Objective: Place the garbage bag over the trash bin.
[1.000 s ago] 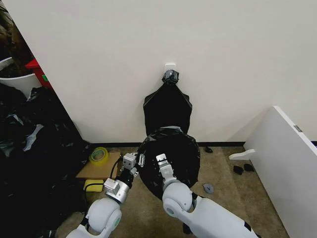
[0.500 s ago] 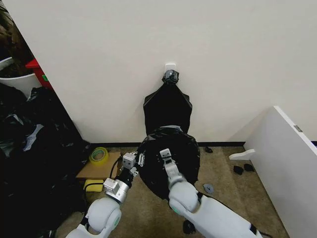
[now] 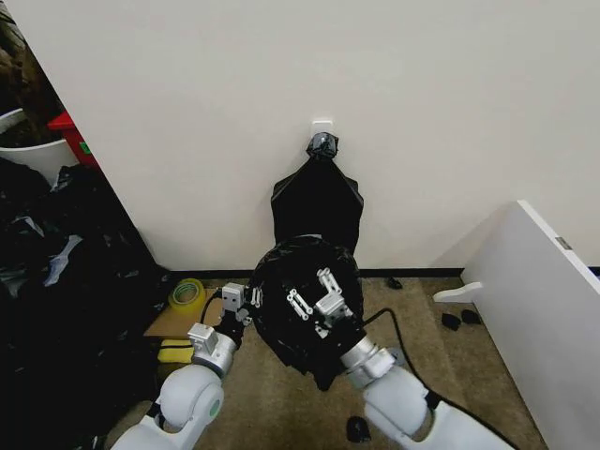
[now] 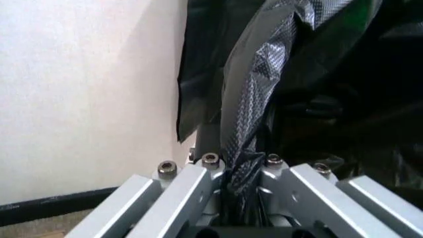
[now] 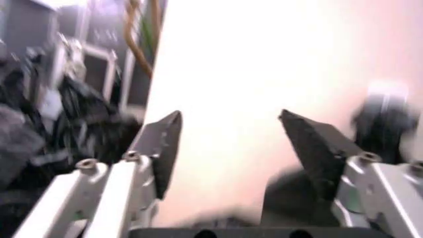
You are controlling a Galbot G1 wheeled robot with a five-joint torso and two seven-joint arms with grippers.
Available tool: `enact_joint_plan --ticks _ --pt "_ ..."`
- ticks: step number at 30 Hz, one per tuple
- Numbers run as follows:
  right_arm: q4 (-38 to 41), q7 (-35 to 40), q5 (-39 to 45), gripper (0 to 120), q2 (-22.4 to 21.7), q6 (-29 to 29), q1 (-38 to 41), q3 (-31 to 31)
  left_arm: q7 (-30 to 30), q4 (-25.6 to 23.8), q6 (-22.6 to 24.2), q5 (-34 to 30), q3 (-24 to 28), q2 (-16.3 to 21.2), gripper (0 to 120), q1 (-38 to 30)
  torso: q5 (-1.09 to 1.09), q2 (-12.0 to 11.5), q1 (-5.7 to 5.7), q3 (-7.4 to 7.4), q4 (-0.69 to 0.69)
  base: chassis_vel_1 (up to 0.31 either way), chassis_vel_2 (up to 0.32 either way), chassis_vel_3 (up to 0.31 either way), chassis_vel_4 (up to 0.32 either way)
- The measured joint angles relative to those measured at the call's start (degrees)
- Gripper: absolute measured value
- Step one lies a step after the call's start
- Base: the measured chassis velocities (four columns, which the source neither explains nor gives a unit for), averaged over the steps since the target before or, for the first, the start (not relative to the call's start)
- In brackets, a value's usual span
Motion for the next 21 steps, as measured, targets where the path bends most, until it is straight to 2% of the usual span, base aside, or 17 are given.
enact_joint_plan --ticks 1,3,4,6,7,8,9,10,13,14,17,21 --pt "0.5 -2.1 1.0 67 -1.0 2.7 0.6 1.7 0.5 0.0 -0.1 0.0 -0.1 0.3 1 0.3 -0.02 0.0 0.00 0.00 0.00 0.000 0.000 0.000 0.000" --pt "0.7 -3.3 1.8 71 -1.6 3.7 0.9 2.7 0.8 0.0 -0.4 0.1 -0.2 0.6 1 0.3 -0.02 0.0 0.00 0.00 0.00 0.000 0.000 0.000 0.000" --pt "0.7 -5.3 3.4 77 -2.5 4.7 1.3 4.5 1.9 0.2 -1.4 0.2 -0.2 1.2 1 0.3 -0.01 0.0 0.00 0.00 0.00 0.000 0.000 0.000 0.000" --pt "-0.2 -12.7 10.5 87 -5.5 7.2 3.1 10.6 6.5 2.7 -7.5 1.0 -0.6 3.8 1 -1.2 -0.04 0.0 0.00 0.00 -0.01 0.000 0.000 0.000 0.000" --pt "-0.2 -12.7 10.5 87 -5.5 7.2 3.1 10.6 6.5 2.7 -7.5 1.0 -0.6 3.8 1 -1.2 -0.04 0.0 0.00 0.00 -0.01 0.000 0.000 0.000 0.000" --pt "-1.0 -16.2 13.3 90 -6.7 8.4 3.6 12.1 8.6 4.1 -9.9 1.1 -0.8 5.0 1 -2.2 0.00 0.0 0.00 0.00 0.00 0.000 0.000 0.000 0.000" --pt "-2.6 -23.9 18.0 96 -8.7 10.9 4.2 13.5 13.4 7.0 -14.7 1.4 -0.9 7.2 1 -3.7 -0.03 0.0 0.00 0.01 -0.01 0.000 0.000 0.000 0.000" --pt "-2.6 -23.9 18.0 96 -8.7 10.9 4.2 13.5 13.4 7.0 -14.7 1.4 -0.9 7.2 1 -3.7 -0.03 0.0 0.00 0.01 -0.01 0.000 0.000 0.000 0.000" --pt "-7.1 -36.9 24.6 100 -10.1 12.9 5.2 15.0 21.7 10.0 -20.4 1.7 -1.1 9.5 1 -5.5 -0.01 0.0 0.00 0.01 -0.01 0.000 0.000 0.000 0.000" --pt "-7.1 -36.9 24.6 100 -10.1 12.9 5.2 15.0 21.7 10.0 -20.4 1.7 -1.1 9.5 1 -5.5 -0.01 0.0 0.00 0.01 -0.01 0.000 0.000 0.000 0.000" --pt "-11.4 -41.8 26.0 100 -9.6 13.2 6.2 15.5 27.5 11.6 -24.1 2.1 -1.4 10.3 1 -6.3 -0.01 0.0 0.01 0.01 -0.01 0.000 0.000 0.000 0.000" --pt "-14.5 -42.5 26.0 100 -8.9 13.2 6.9 15.7 29.8 11.9 -25.8 3.2 -1.7 10.9 1 -6.4 -0.01 0.0 0.01 0.01 0.00 0.000 0.000 0.000 0.000"
